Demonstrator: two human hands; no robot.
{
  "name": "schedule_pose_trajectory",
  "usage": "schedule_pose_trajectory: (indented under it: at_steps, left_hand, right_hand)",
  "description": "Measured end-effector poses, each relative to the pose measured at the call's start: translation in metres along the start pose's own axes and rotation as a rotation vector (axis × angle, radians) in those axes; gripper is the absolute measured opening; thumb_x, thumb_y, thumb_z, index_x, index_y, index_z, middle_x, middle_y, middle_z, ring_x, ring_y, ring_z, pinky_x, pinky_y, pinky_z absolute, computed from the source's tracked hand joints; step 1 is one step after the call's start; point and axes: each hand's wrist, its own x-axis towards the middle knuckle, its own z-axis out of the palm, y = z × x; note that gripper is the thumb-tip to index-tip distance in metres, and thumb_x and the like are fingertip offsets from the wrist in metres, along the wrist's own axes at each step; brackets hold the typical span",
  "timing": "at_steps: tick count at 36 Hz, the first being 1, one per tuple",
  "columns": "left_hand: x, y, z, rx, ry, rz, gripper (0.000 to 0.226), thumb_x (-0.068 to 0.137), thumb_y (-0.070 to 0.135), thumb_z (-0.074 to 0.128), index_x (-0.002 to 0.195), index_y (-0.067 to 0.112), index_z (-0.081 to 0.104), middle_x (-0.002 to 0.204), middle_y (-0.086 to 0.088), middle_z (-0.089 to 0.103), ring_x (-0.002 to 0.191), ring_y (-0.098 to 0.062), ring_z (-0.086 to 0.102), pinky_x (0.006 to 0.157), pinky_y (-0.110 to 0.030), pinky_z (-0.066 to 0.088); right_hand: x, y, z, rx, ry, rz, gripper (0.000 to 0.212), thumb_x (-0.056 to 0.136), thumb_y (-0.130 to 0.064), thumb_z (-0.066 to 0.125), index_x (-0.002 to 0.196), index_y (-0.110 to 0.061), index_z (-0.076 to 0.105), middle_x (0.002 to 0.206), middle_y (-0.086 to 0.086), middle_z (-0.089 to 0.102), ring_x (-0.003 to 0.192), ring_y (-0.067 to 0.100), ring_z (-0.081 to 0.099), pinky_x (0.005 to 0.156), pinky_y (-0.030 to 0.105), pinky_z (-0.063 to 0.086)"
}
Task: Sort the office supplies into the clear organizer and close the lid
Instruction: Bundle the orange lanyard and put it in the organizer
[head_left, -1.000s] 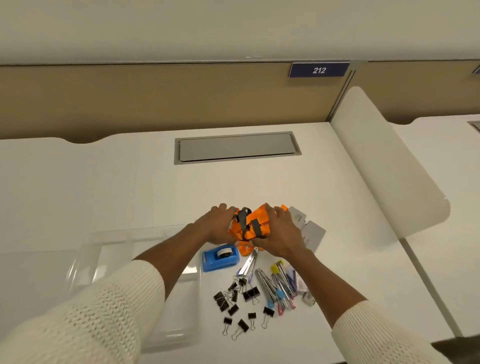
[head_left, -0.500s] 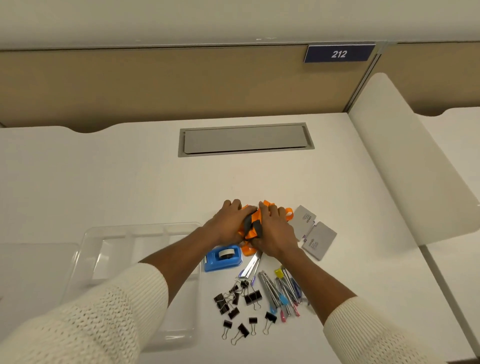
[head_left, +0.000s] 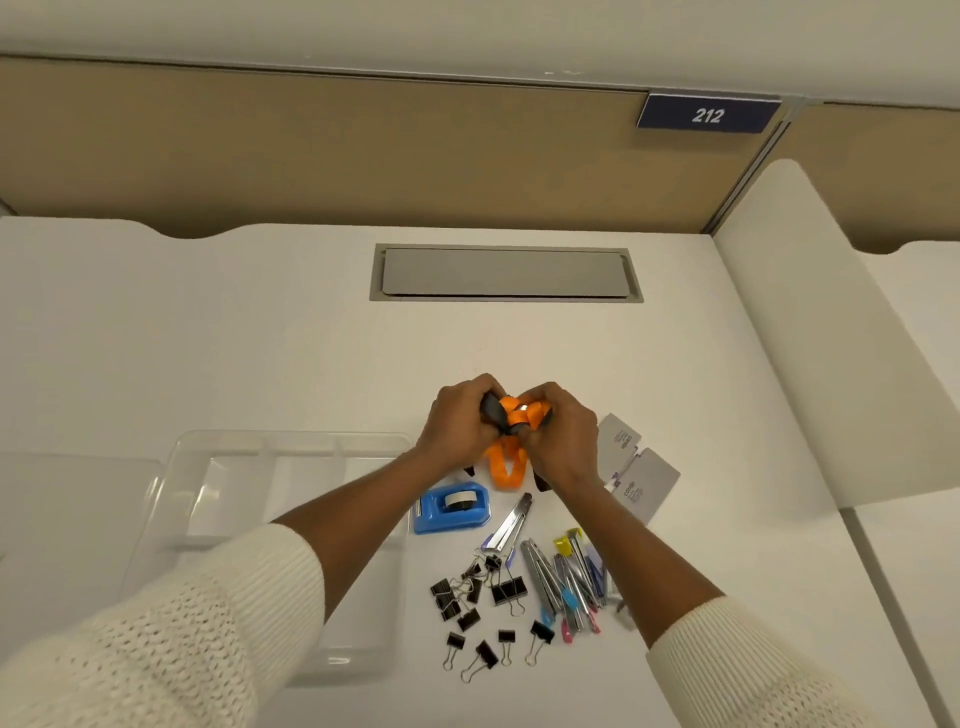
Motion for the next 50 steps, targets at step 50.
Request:
schedule_pose_trajectory:
  at_steps: [50]
  left_hand:
    - [-0.133, -0.014, -0.172, -0.168, 0.083, -0.374, 0.038, 0.073, 0.023, 0.089, 0.108, 0.024, 0.073, 0.097, 0.003, 0.075, 0.092, -0.017, 0.072, 0.079, -0.034, 0.062]
  right_hand:
    - [-0.058, -0.18, 0.035, 0.303, -0.366, 0.094, 0.019, 0.082, -0.016, 0.087, 0.094, -0.026, 0.075, 0.093, -0.001, 0.075, 0.09, 0.021, 0.074, 0.083, 0.038, 0.065]
